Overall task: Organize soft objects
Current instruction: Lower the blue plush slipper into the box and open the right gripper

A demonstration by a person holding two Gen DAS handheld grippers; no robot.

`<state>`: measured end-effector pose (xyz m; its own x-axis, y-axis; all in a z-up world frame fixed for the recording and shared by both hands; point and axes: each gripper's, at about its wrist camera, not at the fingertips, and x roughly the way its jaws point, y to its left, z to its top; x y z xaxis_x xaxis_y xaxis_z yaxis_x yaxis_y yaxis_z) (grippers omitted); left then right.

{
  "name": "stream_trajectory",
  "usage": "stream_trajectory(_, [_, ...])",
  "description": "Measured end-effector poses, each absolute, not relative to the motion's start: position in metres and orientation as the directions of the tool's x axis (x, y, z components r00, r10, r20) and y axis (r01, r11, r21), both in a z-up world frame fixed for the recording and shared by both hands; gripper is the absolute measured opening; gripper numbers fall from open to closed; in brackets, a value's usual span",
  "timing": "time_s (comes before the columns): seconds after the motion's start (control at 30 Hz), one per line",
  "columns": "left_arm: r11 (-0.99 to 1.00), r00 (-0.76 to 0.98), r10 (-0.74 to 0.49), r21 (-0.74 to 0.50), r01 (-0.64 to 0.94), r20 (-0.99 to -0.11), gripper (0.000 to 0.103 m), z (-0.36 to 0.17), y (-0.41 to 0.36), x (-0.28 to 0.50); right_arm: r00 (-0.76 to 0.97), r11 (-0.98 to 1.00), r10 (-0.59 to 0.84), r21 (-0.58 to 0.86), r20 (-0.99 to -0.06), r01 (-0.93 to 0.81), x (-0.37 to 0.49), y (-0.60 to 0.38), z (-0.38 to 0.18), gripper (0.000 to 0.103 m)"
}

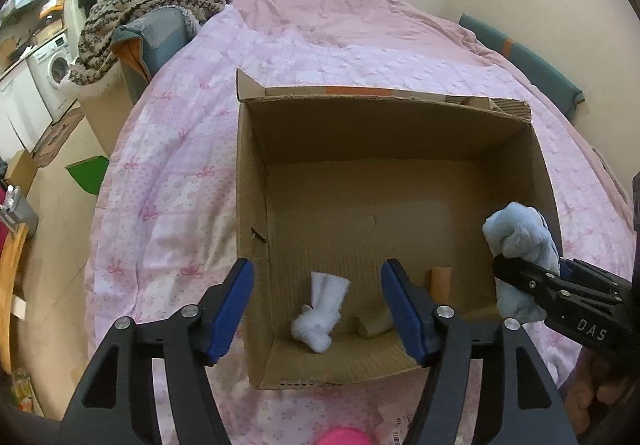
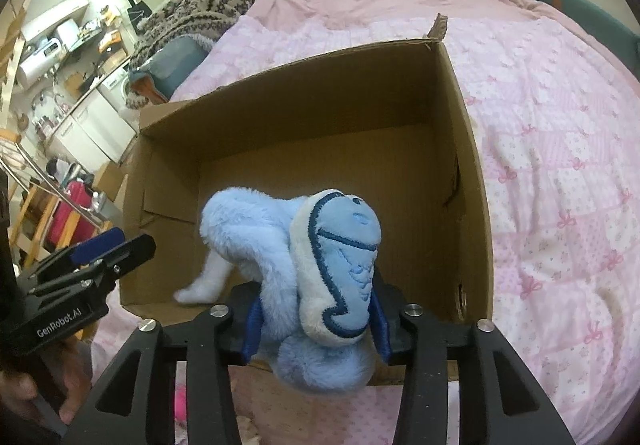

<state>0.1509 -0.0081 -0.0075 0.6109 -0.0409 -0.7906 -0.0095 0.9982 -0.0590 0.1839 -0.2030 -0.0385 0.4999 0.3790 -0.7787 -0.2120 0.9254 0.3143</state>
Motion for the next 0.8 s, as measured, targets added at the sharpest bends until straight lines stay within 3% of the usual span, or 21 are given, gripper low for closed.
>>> stream_trajectory(0.07, [0.998, 0.614, -0.038, -0.059, -0.013, -0.788, 0.064, -0.006, -0.008, 0.151, 0.503, 0.922, 0.388, 0.328, -0.772, -0.207, 0.184, -0.205, -0.037, 0.059])
stream_trajectory(0.13, [0.998, 0.617, -0.04, -0.065, -0.018, -0.786, 0.064, -0.004, -0.007, 0.15, 0.512, 0.908, 0.418, 0.363, -0.75, -0.21, 0.184, -0.207, -0.033, 0.078])
stream_trajectory(0.2, [0.997, 0.619, -0.04, -0.069, -0.022, -0.785, 0.064, -0.003, -0.006, 0.15, 0.542, 0.901, 0.432, 0.378, -0.721, -0.215, 0.18, -0.211, -0.026, 0.082])
stream_trajectory(0.6, [0.997, 0.619, -0.03, -0.063, -0.032, -0.785, 0.064, 0.002, -0.005, 0.147, 0.549, 0.899, 0.435, 0.375, -0.714, -0.225, 0.178, -0.21, -0.018, 0.083])
stream_trajectory(0.8, [0.996, 0.618, -0.057, -0.089, -0.022, -0.784, 0.064, 0.034, 0.002, 0.128, 0.56, 0.891, 0.449, 0.392, -0.696, -0.227, 0.159, -0.215, 0.007, 0.083])
